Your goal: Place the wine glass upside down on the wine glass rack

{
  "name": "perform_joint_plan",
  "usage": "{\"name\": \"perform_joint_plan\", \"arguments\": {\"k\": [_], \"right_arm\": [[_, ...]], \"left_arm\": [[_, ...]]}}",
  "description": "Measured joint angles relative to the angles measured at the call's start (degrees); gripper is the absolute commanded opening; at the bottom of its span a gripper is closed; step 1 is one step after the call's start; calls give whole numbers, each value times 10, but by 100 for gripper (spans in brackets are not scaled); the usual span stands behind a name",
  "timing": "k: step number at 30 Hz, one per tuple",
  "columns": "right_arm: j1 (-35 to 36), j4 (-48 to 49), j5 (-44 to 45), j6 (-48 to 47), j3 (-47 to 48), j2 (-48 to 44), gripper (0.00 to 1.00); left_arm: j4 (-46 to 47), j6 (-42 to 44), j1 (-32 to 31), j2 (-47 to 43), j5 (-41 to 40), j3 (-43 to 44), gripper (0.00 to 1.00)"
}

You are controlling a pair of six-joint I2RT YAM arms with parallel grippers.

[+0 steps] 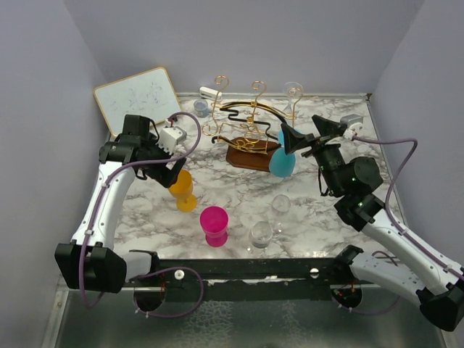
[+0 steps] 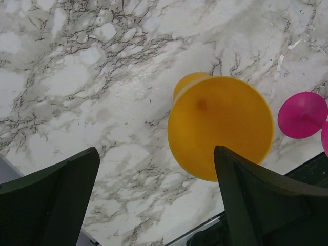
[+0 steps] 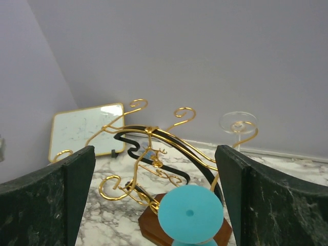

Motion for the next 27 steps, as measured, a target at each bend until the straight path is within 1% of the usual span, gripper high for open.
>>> {"name": "perform_joint_plan", "arguments": {"k": [4, 7, 16, 23, 27], "right_arm": [[0, -49, -38, 7, 59, 3, 100], [0, -57, -56, 9, 84, 4, 100], [0, -55, -61, 8, 86, 14, 100], [0, -55, -61, -3, 84, 24, 100], [0, -53, -61, -8, 81, 24, 100]], "left_arm": [[2, -6, 0, 16, 4, 4, 93], [6, -9, 0, 28, 3, 4, 92], [25, -19, 4, 41, 4, 3, 85], [31, -20, 4, 66, 3, -5, 84], [14, -19, 4, 71, 13, 22, 84]]}}
